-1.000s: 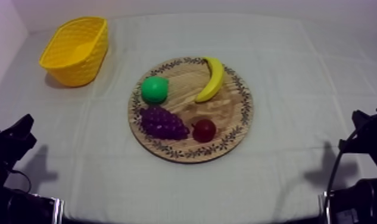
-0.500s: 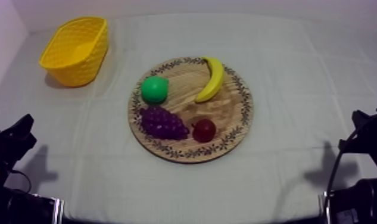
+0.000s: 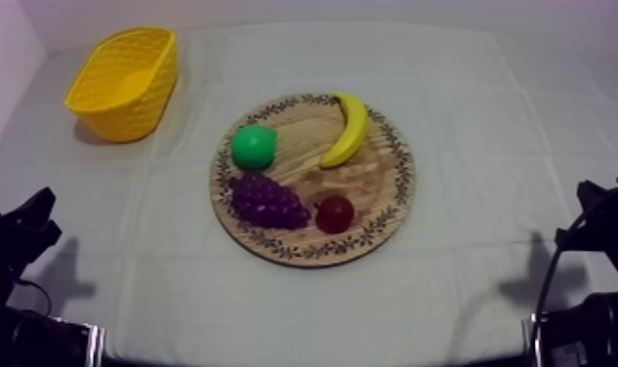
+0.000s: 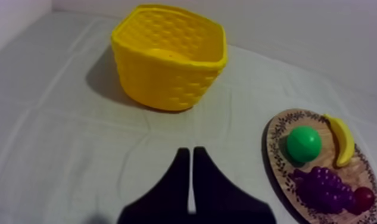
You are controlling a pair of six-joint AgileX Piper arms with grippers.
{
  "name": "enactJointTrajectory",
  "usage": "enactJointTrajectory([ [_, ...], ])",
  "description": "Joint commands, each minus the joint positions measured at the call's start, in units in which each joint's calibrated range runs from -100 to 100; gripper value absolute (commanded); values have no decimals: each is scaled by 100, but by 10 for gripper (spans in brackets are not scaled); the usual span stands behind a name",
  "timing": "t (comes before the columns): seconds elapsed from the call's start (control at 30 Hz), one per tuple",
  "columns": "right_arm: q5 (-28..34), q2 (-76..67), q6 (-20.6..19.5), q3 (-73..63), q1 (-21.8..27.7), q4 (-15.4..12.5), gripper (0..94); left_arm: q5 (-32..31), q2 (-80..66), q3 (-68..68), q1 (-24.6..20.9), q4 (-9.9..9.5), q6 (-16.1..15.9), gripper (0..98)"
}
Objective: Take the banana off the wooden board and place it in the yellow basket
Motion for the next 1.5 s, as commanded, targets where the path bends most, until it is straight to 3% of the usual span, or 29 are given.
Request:
enactJointTrajectory([
  [0.0,1,-5,1,5,0,1,4,14,0,-12,-1,5,-31,1],
  [0.23,1,-5,1,5,0,1,4,10,5,-8,-21,17,-186,1],
  [0.47,1,-5,1,5,0,1,4,-403,383,-189,-130,24,-210,1],
  [0.87,1,-5,1,5,0,1,4,-466,2470,-2800,207,-17,-297,1],
  [1.13,1,-5,1,5,0,1,4,-542,3713,-4269,787,-348,-64,1],
  [1.3,1,-5,1,5,0,1,4,-593,4444,-5037,1226,-718,262,1],
  [1.47,1,-5,1,5,0,1,4,-485,5275,-5790,1636,-933,498,1],
])
